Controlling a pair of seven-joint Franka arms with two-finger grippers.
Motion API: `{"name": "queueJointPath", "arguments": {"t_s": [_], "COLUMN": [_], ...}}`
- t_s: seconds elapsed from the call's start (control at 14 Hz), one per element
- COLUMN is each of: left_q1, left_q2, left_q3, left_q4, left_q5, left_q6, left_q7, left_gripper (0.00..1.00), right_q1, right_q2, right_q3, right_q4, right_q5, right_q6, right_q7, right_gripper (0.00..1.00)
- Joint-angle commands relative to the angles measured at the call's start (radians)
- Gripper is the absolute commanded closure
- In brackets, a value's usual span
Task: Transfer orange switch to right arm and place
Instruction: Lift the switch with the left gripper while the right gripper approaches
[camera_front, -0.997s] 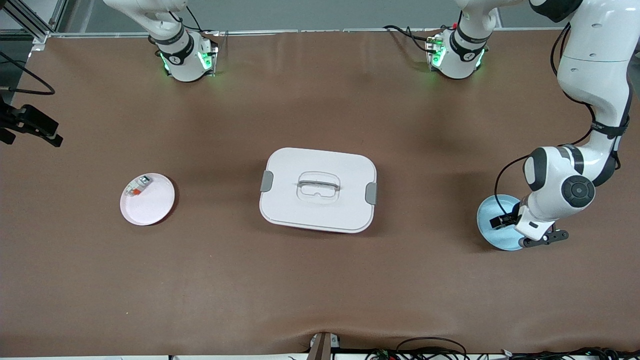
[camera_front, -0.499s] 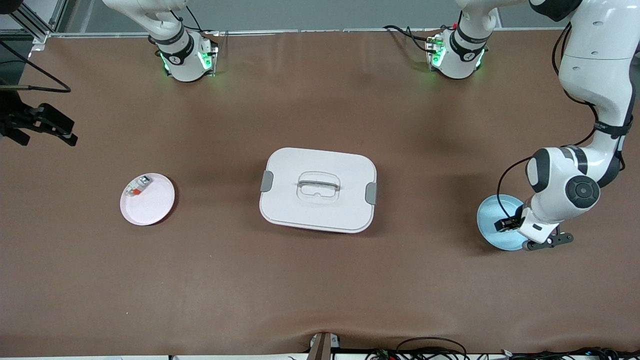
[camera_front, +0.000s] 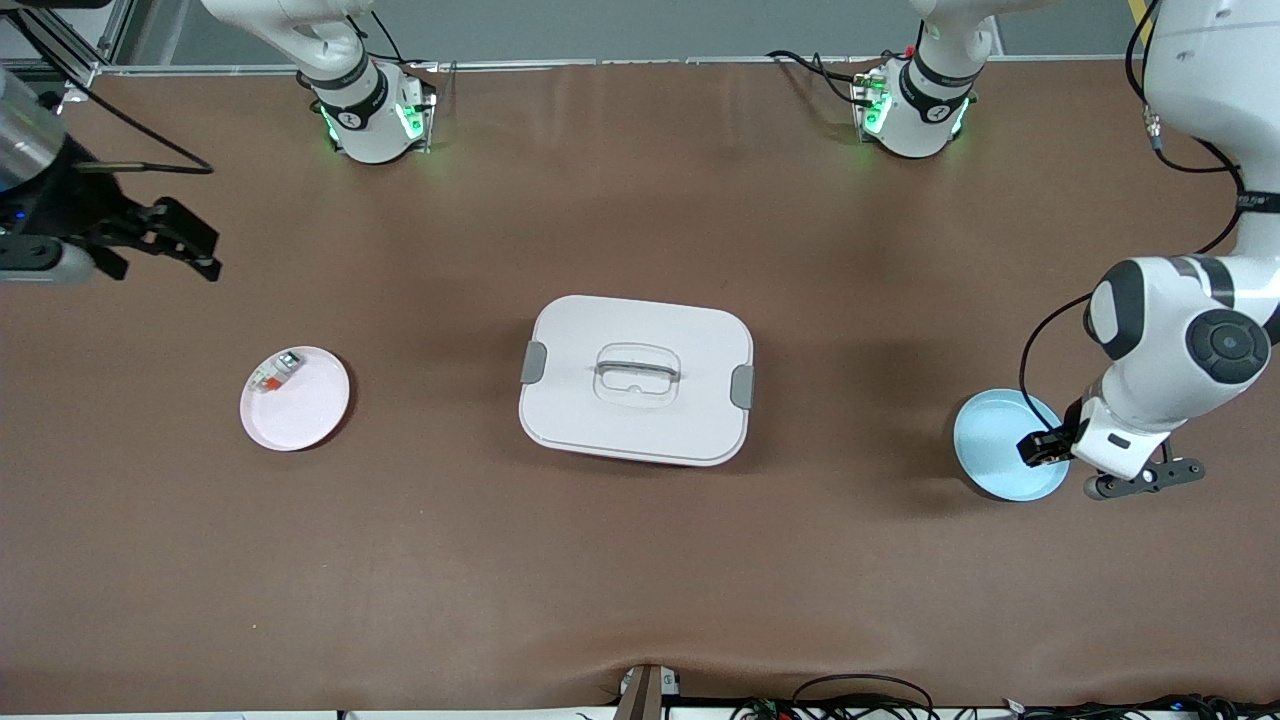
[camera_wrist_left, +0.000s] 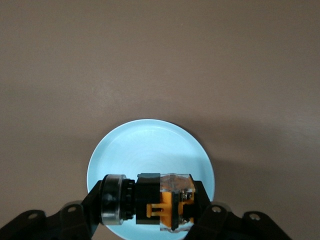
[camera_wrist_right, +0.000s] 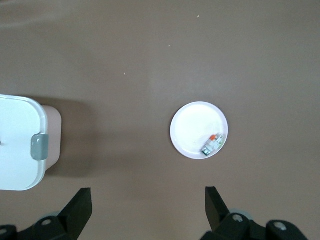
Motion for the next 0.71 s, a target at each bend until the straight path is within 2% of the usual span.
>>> {"name": "queueJointPath", "arguments": {"t_s": [0.0, 0.07, 0.21, 0.36, 0.64], "left_q1": [0.0, 0.0, 0.0, 0.0, 0.0], "left_q2": [-0.094, -0.117, -0.137, -0.14, -0.139], "left_q3": [-0.055, -0.071, -0.12, -0.161, -0.268], "left_q4": [-0.017, -0.009, 0.03, 0.079, 0.158], "left_q5": [0.006, 0.006, -0.032, -0.084, -0.189], "left_q6": [-0.089, -0.12, -0.202, -0.273, -0.353], "left_q7": [-0.033, -0.05, -0.087, -0.156, -0.308], "left_gripper": [1.0, 1.0, 1.0, 1.0, 1.0], "right_q1": [0.03, 0.03, 0.048, 0.097, 0.194], "right_q2": [0.001, 0.002, 0.002, 0.008, 0.005], "right_q3": [-0.009, -0.009, -0.007, -0.009, -0.007], "right_q4": [0.023, 0.02, 0.011, -0.007, -0.116], "right_q5": [0.134, 0.202, 0.27, 0.311, 0.371], "right_q6": [-0.026, -0.025, -0.012, 0.026, 0.205], "right_q7": [0.084, 0.101, 0.122, 0.148, 0.194], "right_gripper": [0.0, 0.0, 0.0, 0.0, 0.0]}}
